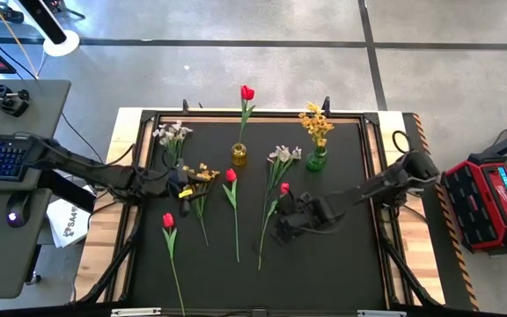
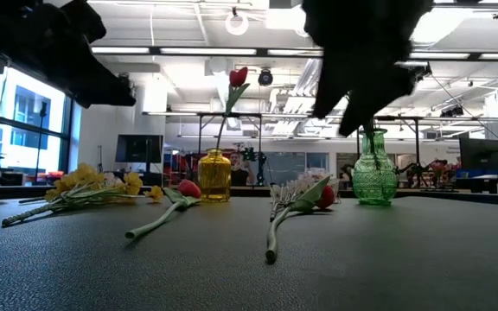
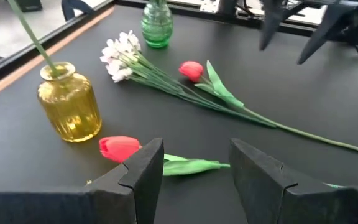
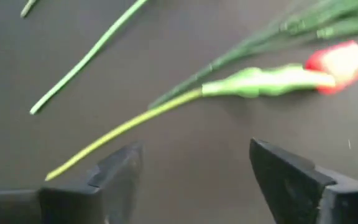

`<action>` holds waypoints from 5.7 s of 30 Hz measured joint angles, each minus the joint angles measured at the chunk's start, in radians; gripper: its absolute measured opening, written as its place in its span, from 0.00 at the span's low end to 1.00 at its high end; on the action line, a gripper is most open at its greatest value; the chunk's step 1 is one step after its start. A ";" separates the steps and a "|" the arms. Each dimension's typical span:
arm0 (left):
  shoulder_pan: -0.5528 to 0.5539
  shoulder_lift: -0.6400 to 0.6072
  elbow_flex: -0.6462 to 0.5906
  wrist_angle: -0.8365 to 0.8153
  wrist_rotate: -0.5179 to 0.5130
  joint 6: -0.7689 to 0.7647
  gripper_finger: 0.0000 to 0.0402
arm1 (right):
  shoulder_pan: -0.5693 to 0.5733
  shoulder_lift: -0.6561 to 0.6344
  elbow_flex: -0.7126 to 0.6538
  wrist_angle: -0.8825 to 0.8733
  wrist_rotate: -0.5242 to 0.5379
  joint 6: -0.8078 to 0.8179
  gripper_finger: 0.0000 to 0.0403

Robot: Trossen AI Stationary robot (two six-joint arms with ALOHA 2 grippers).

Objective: Sort flowers into vase by color
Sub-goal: Put the white flowers into the green vase

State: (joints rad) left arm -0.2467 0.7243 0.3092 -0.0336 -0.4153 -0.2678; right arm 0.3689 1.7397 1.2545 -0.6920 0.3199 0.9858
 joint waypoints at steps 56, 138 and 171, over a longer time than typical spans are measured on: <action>-0.022 0.007 0.000 0.055 -0.042 0.078 0.42 | -0.241 0.263 -0.004 0.180 0.190 0.089 0.02; -0.055 0.703 0.222 1.019 0.484 0.480 0.27 | -0.002 0.173 -0.139 1.778 0.029 -1.206 0.00; -0.102 0.636 0.370 0.420 -0.073 0.458 0.00 | 0.026 0.075 0.105 0.717 0.411 -0.826 0.56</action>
State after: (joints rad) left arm -0.3485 1.3602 0.6792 0.3866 -0.4883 0.1898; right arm 0.3944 1.8150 1.3591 0.0246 0.7305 0.1602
